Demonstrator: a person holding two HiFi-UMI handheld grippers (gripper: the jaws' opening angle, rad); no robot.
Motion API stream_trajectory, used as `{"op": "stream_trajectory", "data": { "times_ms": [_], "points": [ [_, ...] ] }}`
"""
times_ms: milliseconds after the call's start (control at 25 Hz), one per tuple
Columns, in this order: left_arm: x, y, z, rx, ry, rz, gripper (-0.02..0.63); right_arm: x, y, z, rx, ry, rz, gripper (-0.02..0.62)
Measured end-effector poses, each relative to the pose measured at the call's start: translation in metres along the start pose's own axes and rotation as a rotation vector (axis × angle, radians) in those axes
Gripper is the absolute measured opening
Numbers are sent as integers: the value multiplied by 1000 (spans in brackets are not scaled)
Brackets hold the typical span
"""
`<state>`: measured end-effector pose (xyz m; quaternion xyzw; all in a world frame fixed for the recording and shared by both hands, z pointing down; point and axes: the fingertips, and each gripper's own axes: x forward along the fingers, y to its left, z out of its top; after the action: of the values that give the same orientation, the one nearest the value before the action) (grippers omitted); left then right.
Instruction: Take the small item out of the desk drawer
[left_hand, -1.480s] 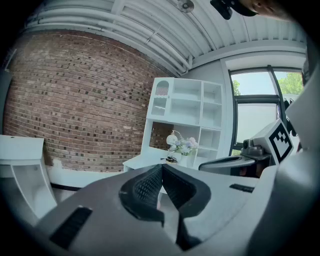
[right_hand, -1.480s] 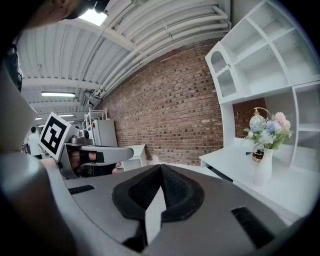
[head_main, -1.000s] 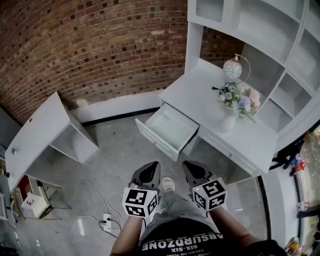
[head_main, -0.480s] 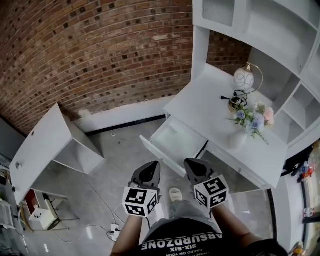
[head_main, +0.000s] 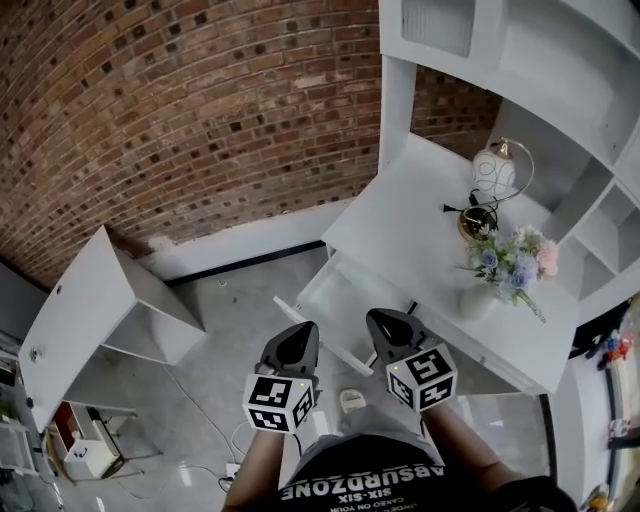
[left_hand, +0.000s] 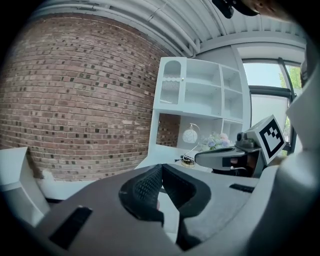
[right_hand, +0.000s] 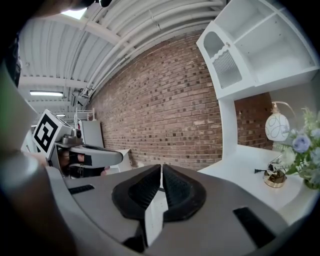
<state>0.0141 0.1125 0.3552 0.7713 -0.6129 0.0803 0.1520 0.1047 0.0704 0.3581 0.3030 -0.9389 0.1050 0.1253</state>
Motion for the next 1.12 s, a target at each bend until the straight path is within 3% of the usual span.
{"op": "stream_trajectory", "data": {
  "times_ms": [240, 440, 680, 1120],
  "points": [
    [23, 20, 11, -15, -19, 27, 5, 29, -22, 11, -20, -5, 19, 4],
    [31, 33, 8, -30, -15, 51, 5, 46, -27, 16, -36, 0, 44, 92],
    [39, 54, 3, -56, 8, 70, 5, 65, -30, 16, -48, 19, 61, 153],
    [75, 97, 9, -56, 46, 25, 5, 121, -33, -2, -34, 113, 80, 210]
  ]
}}
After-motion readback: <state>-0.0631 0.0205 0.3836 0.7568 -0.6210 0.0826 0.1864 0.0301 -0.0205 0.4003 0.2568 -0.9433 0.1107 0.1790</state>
